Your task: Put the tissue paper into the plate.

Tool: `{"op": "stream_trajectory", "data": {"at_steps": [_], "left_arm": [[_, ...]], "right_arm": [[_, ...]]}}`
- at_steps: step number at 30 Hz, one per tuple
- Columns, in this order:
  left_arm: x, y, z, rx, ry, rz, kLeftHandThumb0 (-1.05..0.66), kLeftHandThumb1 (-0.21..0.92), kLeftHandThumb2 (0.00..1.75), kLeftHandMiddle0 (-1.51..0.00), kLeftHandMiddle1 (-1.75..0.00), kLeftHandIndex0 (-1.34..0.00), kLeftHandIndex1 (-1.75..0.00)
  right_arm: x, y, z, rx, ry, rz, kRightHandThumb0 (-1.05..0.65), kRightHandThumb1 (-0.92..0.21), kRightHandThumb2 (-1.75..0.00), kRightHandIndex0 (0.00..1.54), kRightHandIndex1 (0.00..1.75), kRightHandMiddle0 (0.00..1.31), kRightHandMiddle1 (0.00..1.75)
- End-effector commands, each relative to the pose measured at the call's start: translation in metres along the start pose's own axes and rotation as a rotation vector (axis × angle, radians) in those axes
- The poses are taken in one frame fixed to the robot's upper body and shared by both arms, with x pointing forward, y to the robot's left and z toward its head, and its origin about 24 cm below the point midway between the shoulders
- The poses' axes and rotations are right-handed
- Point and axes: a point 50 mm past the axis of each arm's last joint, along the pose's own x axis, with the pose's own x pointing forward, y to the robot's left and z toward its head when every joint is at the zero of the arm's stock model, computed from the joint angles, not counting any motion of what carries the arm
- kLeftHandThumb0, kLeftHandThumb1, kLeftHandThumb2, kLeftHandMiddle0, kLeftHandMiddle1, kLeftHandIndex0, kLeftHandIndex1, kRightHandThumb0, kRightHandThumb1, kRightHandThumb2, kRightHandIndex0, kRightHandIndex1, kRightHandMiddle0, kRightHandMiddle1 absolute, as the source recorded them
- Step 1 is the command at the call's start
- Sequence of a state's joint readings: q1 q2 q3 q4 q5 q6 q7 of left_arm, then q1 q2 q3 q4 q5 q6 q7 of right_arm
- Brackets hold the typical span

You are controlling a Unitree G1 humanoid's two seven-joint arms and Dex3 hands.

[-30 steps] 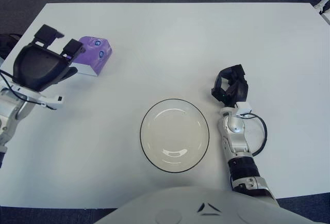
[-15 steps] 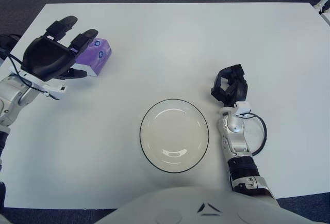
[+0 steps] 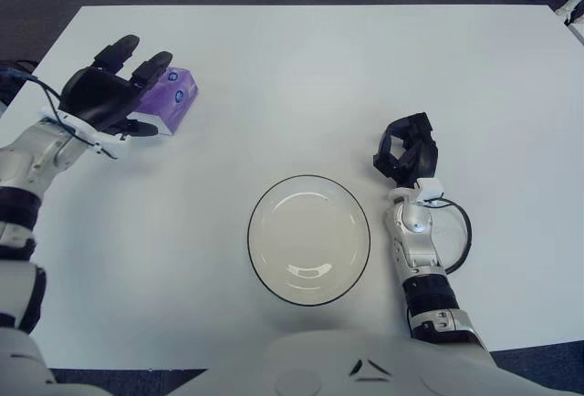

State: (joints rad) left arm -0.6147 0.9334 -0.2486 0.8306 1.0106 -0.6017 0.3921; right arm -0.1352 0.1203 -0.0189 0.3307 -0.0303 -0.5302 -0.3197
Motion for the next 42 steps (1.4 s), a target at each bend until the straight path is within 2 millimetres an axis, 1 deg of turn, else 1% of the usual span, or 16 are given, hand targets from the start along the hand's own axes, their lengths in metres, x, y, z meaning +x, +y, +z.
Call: {"op": "stream_trajectory", "data": {"at_steps": [1,13,25,35,42], "left_arm": [[0.004,-0.004,-0.002,0.008,-0.012,-0.014,-1.05,0.77,0.40,0.00,0.00,0.00,0.00],[0.009,-0.012,-0.002,0.032,-0.039,-0.092,-1.05,0.76,0.34,0.00,0.00,0.00,0.00],[0.024,-0.005,-0.004,0.073,-0.026,-0.146,-1.05,0.75,0.32,0.00,0.00,0.00,0.00],[0.031,-0.003,0.003,0.112,-0.083,-0.146,-1.05,0.78,0.32,0.00,0.00,0.00,0.00],[0.041,-0.002,0.014,0.172,-0.144,-0.163,-1.05,0.79,0.32,0.00,0.00,0.00,0.00]], "right_arm": [[-0.051,-0.014,-0.052,-0.003,0.295,-0.099,-0.41,-0.56,-1.02,0.67,1.65,0.42,1.75],[-0.052,-0.015,-0.051,-0.007,0.290,-0.101,-0.41,-0.56,-1.01,0.67,1.64,0.42,1.75],[-0.053,-0.017,-0.052,-0.018,0.294,-0.109,-0.41,-0.56,-1.01,0.68,1.64,0.42,1.75],[-0.054,-0.018,-0.052,-0.018,0.298,-0.120,-0.41,-0.56,-1.02,0.68,1.64,0.42,1.75],[-0.055,-0.018,-0.051,-0.015,0.293,-0.130,-0.41,-0.56,-1.02,0.68,1.64,0.42,1.75]]}}
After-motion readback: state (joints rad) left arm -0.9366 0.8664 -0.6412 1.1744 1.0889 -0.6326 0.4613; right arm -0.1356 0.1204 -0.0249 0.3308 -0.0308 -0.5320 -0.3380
